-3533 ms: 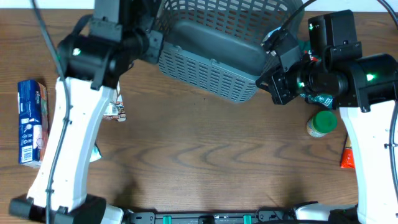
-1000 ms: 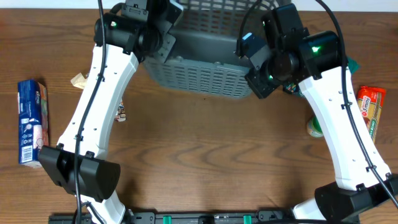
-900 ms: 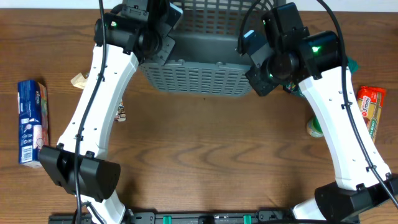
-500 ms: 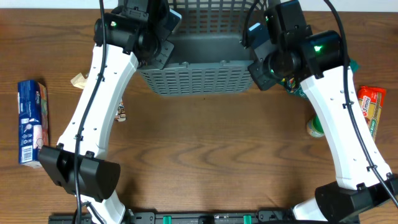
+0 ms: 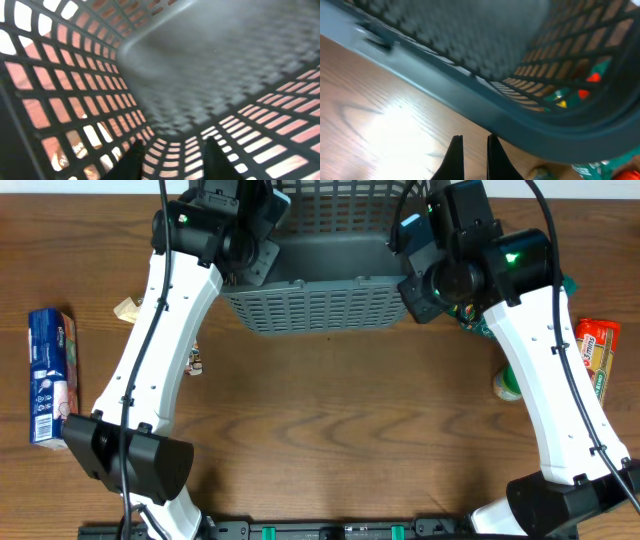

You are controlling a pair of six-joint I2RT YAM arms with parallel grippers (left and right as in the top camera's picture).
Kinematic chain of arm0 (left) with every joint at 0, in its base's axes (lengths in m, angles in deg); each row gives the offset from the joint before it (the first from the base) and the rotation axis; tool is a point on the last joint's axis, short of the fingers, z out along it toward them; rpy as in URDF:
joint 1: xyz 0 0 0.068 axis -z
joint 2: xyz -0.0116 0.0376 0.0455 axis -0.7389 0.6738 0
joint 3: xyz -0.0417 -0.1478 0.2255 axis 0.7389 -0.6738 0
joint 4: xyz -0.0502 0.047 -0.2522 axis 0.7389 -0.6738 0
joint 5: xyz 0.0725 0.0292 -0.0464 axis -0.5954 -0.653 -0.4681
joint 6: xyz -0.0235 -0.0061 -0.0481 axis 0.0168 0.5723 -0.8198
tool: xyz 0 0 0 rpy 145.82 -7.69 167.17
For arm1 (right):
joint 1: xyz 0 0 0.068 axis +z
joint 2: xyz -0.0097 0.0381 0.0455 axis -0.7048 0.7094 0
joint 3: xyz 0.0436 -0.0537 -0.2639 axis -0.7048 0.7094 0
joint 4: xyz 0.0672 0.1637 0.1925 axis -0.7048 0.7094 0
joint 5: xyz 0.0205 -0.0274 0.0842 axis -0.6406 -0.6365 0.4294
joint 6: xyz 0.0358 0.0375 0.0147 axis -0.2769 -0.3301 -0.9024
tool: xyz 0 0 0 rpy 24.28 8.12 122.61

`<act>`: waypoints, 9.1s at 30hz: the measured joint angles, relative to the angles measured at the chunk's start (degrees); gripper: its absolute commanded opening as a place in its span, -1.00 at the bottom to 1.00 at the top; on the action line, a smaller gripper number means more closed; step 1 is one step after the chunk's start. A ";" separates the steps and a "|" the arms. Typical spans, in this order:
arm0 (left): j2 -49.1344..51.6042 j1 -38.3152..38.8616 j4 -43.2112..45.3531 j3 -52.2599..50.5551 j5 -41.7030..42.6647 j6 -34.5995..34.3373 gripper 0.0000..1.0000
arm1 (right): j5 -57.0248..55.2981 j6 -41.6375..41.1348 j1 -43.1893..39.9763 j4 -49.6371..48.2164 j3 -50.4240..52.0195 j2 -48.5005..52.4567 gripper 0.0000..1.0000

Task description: Pack container

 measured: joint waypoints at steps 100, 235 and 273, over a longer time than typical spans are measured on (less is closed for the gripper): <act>-45.81 -10.32 -6.21 -40.30 -7.76 -20.94 0.97 | 23.69 0.92 -54.47 -27.32 6.99 31.43 0.98; -45.77 -10.32 -3.85 -40.30 -7.76 -20.92 0.97 | -4.37 -11.58 -44.94 -8.41 1.36 23.54 0.98; -45.77 -10.32 -3.82 -40.30 -7.76 -20.90 0.97 | 2.03 -8.96 -43.89 -17.51 -2.64 35.65 -0.98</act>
